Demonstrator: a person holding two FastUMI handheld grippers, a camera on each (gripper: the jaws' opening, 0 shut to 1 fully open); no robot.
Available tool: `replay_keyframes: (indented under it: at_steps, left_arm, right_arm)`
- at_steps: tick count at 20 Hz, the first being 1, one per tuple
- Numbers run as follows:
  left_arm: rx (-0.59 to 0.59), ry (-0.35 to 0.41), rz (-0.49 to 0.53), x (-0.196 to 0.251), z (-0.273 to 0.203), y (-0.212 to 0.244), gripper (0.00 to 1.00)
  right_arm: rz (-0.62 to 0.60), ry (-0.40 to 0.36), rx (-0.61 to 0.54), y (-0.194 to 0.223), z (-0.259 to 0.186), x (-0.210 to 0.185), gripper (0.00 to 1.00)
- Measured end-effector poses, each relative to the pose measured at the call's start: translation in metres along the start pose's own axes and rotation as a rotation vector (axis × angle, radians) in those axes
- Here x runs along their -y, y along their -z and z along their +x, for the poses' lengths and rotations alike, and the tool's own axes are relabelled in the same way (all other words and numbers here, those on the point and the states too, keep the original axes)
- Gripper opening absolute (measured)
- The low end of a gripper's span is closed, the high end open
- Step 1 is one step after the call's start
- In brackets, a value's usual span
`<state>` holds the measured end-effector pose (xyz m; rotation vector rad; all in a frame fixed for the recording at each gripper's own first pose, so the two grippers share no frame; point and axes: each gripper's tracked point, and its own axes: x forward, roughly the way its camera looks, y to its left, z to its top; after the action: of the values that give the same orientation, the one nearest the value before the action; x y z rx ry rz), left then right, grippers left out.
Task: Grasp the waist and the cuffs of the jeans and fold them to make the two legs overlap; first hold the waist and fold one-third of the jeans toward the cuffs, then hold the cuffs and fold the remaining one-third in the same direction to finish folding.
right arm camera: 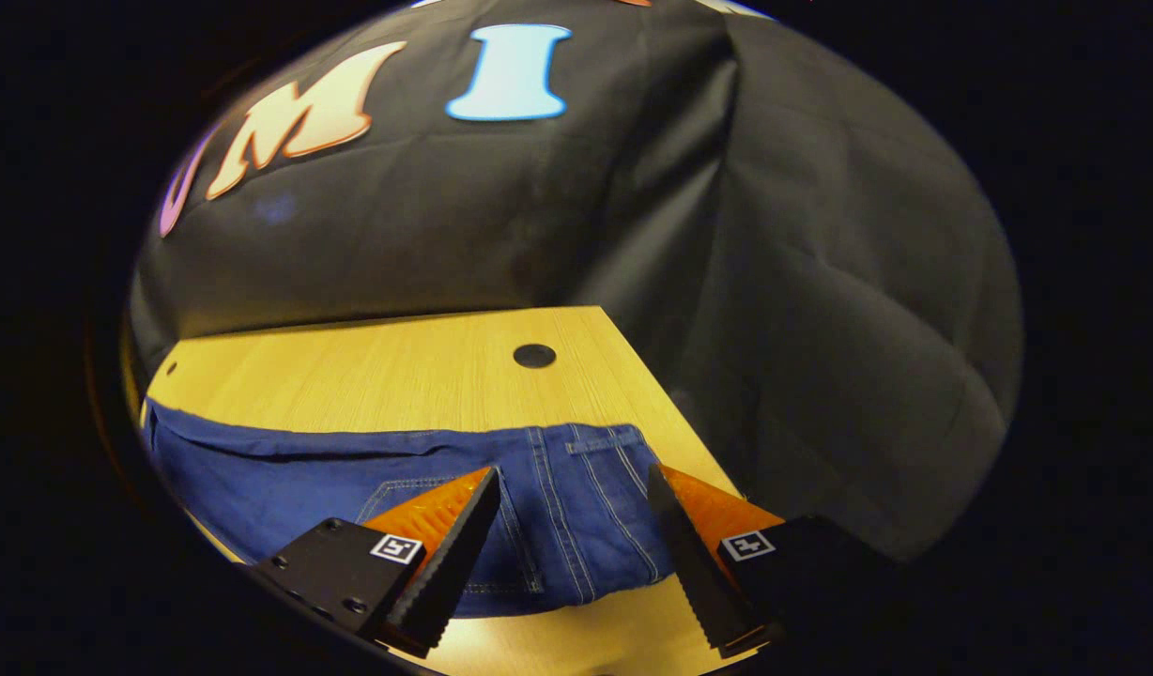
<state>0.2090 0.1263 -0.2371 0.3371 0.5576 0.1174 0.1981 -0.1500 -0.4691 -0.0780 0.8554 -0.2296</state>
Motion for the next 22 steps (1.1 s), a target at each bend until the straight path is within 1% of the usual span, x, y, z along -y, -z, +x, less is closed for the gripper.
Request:
replay_keyframes:
  at_steps: [2,5,7,9,10,13,14,15,16,17,18,20,22]
  left_arm:
    - [0.006,0.001,-0.038,-0.001,-0.004,-0.006,0.94]
    - [0.002,-0.006,-0.069,-0.003,-0.004,-0.004,0.94]
    - [-0.005,-0.016,-0.075,-0.007,-0.006,-0.002,0.95]
    - [-0.006,-0.026,-0.077,-0.012,-0.014,0.002,0.95]
    - [-0.010,-0.028,-0.076,-0.012,-0.016,0.004,0.95]
    - [-0.022,-0.029,-0.065,-0.011,-0.015,0.006,0.95]
    - [-0.020,-0.029,-0.064,-0.010,-0.015,0.005,0.95]
    - [-0.019,-0.026,-0.063,-0.009,-0.015,0.005,0.95]
    - [-0.022,-0.026,-0.062,-0.007,-0.015,0.005,0.95]
    - [-0.027,-0.023,-0.059,-0.006,-0.014,0.007,0.95]
    - [-0.033,-0.021,-0.056,-0.004,-0.014,0.007,0.95]
    - [-0.036,-0.018,-0.056,-0.001,-0.014,0.008,0.95]
    - [-0.051,-0.015,-0.062,0.000,-0.016,0.012,0.95]
  right_arm:
    - [0.058,0.029,-0.026,0.010,0.006,0.015,0.99]
    - [0.085,0.102,-0.062,0.027,0.012,0.043,1.00]
    - [0.113,0.141,-0.106,0.041,0.017,0.056,1.00]
    - [0.168,0.154,-0.163,0.062,0.025,0.060,1.00]
    - [0.206,0.146,-0.194,0.069,0.026,0.058,1.00]
    - [0.329,0.118,-0.250,0.072,0.025,0.053,1.00]
    - [0.344,0.086,-0.229,0.066,0.026,0.047,0.95]
    - [0.340,0.057,-0.265,0.072,0.026,0.040,0.80]
    - [0.326,0.048,-0.227,0.064,0.027,0.039,0.65]
    - [0.293,0.036,-0.236,0.062,0.027,0.039,0.51]
    - [0.275,0.032,-0.215,0.056,0.026,0.041,0.36]
    - [0.294,0.032,-0.210,0.057,0.025,0.043,0.06]
    - [0.319,0.046,-0.195,0.056,0.030,0.048,0.05]
